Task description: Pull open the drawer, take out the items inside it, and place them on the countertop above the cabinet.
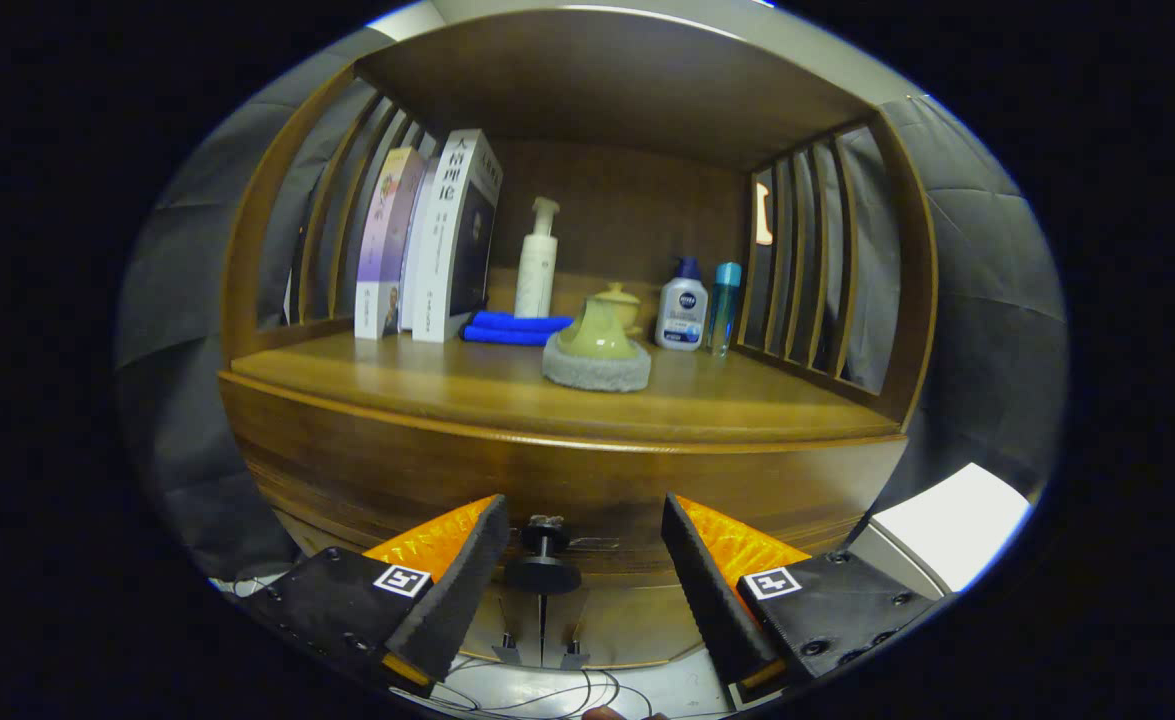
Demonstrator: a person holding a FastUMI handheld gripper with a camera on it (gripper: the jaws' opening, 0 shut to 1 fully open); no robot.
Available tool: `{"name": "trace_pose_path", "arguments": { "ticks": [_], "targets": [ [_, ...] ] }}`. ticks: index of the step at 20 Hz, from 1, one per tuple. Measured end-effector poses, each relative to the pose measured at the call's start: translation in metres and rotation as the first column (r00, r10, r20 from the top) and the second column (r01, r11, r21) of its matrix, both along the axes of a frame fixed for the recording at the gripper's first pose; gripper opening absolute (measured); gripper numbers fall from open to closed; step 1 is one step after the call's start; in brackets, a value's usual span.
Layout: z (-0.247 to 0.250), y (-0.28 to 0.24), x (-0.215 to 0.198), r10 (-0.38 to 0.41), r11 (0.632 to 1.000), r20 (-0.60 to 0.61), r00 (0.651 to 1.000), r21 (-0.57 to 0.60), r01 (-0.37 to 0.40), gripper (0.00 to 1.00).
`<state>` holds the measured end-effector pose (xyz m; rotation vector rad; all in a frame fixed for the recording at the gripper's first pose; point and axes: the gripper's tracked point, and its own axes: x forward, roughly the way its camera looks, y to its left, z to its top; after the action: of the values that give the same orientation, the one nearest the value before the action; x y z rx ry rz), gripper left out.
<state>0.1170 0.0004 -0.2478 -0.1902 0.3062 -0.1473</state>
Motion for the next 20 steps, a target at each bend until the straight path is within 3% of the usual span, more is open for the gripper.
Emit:
{"name": "trace_pose_path", "arguments": {
  "ticks": [6,10,14,17,20],
  "targets": [
    [0.116,-0.006,-0.034,0.019,1.000,0.158,0.987,0.016,-0.021,0.98],
    [0.183,-0.001,-0.066,0.050,0.993,0.232,0.972,0.088,-0.072,0.97],
    [0.212,-0.019,-0.107,0.027,0.986,0.284,0.959,0.153,-0.073,0.97],
    [0.226,-0.047,-0.142,-0.037,0.985,0.307,0.951,0.170,-0.016,0.97],
    [0.253,-0.067,-0.169,-0.069,0.981,0.377,0.924,0.194,-0.006,0.97]
  ]
}}
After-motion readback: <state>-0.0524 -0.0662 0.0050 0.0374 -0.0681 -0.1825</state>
